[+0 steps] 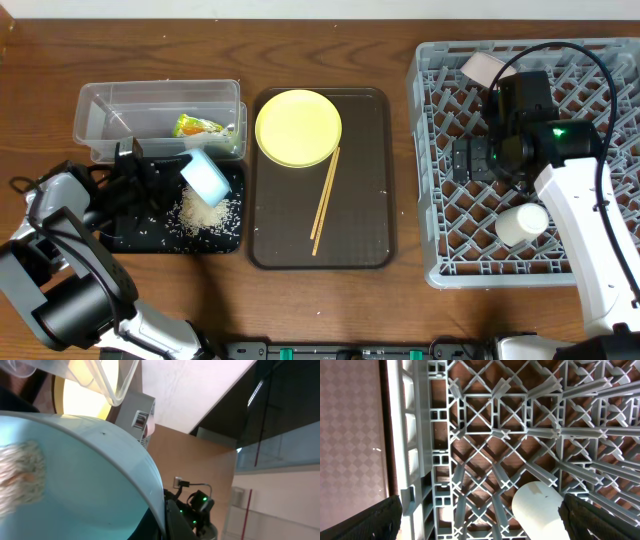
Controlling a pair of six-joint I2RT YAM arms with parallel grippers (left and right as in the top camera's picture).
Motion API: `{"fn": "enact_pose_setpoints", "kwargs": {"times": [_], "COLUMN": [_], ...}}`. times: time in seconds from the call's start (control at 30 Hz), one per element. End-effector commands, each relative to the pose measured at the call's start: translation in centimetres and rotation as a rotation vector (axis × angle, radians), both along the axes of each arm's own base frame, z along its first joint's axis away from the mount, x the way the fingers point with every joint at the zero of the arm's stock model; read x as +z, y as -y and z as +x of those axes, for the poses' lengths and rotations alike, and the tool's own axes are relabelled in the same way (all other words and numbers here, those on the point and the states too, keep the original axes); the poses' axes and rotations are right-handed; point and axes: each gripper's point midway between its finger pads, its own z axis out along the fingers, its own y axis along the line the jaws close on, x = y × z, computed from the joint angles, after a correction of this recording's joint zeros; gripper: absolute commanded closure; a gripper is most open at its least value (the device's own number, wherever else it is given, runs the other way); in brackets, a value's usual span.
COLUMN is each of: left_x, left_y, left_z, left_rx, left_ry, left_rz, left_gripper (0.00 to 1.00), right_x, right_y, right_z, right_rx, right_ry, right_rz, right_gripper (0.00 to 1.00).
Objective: Sort waste into correct bins and load items into the dishwasher rack
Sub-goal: 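Tip the blue bowl over the black tray to dump rice scraps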
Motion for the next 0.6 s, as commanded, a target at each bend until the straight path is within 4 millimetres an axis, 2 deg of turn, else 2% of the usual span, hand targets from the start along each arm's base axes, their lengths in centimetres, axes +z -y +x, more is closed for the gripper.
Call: {"fn": "enact_pose_setpoints", "kwargs": {"times": [0.0,0.57], "left_x": [0.42,0.33], "left_y": [-0.30,-0.31], "left_z": [-0.01,0.00], "left_rx": [0.022,0.019], "left_ry": [-0.038,-0.022], "left_rz": [-0.063,-0.046], "left_gripper": [0.94,0.94], "right_x": [0.43,0.41], "right_y": [0.33,0.38], "right_z": [-0.02,-0.09], "right_rx": [-0.022,-0.023], "right_ry": [0.016,0.013], "right_rz": [0.010,0.009], "right_gripper": [0.01,0.01]}}
